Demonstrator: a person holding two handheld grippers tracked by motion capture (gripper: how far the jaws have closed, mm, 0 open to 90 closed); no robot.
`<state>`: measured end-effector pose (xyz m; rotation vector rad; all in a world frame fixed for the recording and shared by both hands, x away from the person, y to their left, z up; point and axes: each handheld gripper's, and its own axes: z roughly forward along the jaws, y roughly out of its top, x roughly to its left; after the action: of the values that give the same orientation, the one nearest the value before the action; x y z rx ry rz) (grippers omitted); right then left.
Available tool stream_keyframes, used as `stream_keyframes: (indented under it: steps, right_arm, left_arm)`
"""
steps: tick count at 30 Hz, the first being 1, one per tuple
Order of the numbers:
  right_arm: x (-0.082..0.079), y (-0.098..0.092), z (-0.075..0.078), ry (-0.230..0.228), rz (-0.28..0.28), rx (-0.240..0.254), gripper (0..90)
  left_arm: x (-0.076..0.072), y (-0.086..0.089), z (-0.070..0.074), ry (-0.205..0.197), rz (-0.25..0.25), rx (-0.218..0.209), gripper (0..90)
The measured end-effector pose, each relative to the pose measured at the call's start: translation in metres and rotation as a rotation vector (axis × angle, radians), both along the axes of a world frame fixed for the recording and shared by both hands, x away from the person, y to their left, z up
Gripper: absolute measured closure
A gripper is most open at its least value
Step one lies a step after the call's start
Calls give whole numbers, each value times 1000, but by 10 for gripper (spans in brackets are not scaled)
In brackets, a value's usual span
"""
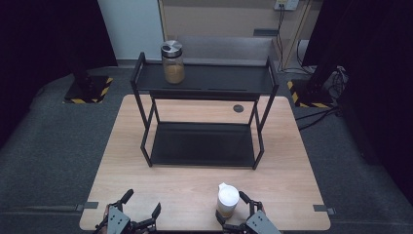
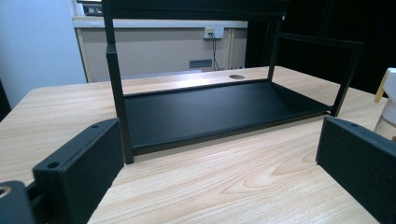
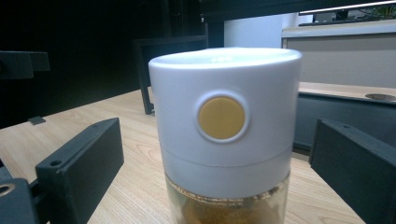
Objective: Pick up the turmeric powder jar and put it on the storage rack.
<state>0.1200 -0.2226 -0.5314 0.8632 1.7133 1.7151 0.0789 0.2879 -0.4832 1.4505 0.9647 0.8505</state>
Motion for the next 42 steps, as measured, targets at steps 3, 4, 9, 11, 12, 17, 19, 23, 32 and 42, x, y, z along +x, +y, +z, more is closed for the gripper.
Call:
stream_keyframes:
  steps: [3,4,9,11,12,17,19,23,32,42]
  right_arm:
    - [2,1,0,3,2,-1,35]
    - [2,1,-1,4,1,0,37]
    - [3,1,-1,8,-2,1,43]
    - [3,1,-2,9,-2,3,46]
    - [4,1,-2,10,-2,3,47]
    - [5,2,-3,15,2,2,60]
    - [6,2,-4,17,2,6,66]
    - [6,2,-5,18,2,10,94]
    - [8,0,-7,13,12,17,178]
    - [5,-1,-9,1,0,8,282]
  left_arm:
    - [0,0,0,-1,0,0,0]
    - [0,1,0,-1,0,0,0]
    - [0,1,0,-1,1,-2,0]
    - [0,2,0,-1,1,-3,0]
    - [0,2,0,0,1,-2,0]
    - [-1,3,0,0,3,-4,0]
    - [-1,3,0,0,3,-5,0]
    - [0,4,0,0,4,-7,1]
    - [-1,5,0,0,4,-6,4]
    - [-1,7,0,-2,6,-7,7]
